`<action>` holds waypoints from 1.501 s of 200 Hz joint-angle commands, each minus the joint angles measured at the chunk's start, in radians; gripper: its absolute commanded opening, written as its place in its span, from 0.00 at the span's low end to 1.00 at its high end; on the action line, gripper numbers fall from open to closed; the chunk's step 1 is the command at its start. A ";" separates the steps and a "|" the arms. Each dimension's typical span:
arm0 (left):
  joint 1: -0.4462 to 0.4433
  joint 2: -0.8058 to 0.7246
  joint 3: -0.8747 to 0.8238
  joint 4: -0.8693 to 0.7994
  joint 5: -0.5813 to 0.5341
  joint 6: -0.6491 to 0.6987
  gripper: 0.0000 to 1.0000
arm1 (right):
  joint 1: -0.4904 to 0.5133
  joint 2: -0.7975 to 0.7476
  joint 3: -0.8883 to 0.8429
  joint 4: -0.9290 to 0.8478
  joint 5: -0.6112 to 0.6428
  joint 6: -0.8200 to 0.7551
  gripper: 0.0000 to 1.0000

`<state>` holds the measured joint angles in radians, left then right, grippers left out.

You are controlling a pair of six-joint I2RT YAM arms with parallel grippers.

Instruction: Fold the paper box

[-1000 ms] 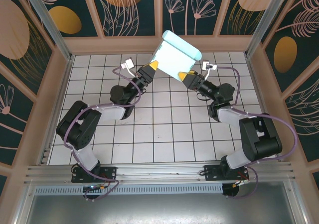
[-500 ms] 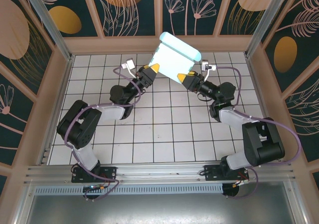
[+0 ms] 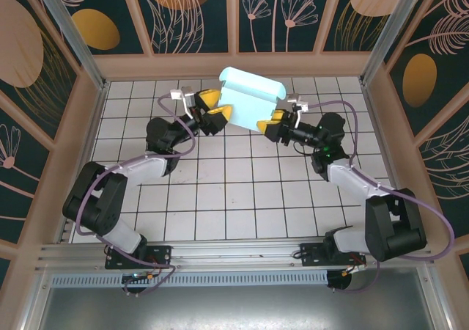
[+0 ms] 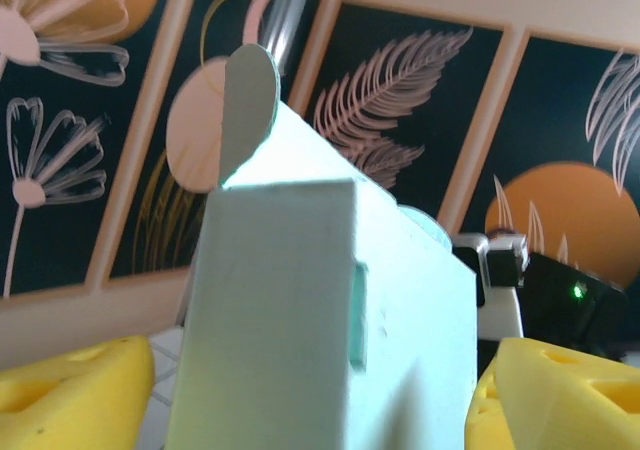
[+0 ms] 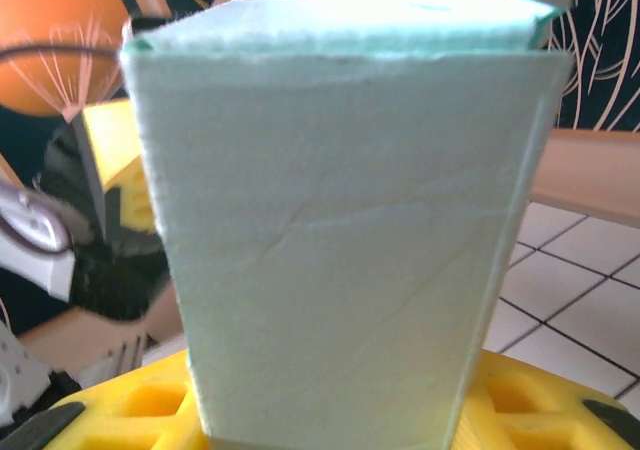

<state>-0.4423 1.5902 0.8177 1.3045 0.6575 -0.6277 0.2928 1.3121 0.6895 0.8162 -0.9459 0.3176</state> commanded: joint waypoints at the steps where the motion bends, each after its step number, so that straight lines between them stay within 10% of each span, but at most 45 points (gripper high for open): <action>1: 0.011 -0.014 0.069 -0.159 0.219 0.094 0.82 | 0.017 -0.043 0.053 -0.206 -0.062 -0.214 0.35; 214: 0.024 -0.135 0.101 -0.662 0.599 0.528 0.33 | -0.013 -0.080 0.131 -0.642 -0.137 -0.548 0.34; 237: 0.024 -0.131 0.110 -0.702 0.589 0.583 0.31 | -0.013 -0.069 0.140 -0.654 -0.109 -0.550 0.39; 272: 0.024 -0.145 0.079 -0.728 0.510 0.701 0.31 | -0.026 -0.101 0.127 -0.614 -0.001 -0.511 0.75; 300: 0.024 -0.113 0.068 -0.710 0.464 0.740 0.31 | -0.038 -0.157 0.118 -0.658 0.089 -0.529 0.80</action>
<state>-0.4122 1.4685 0.9012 0.5941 1.1324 0.0242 0.2718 1.2198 0.7910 0.1726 -0.9737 -0.2081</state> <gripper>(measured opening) 0.430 0.798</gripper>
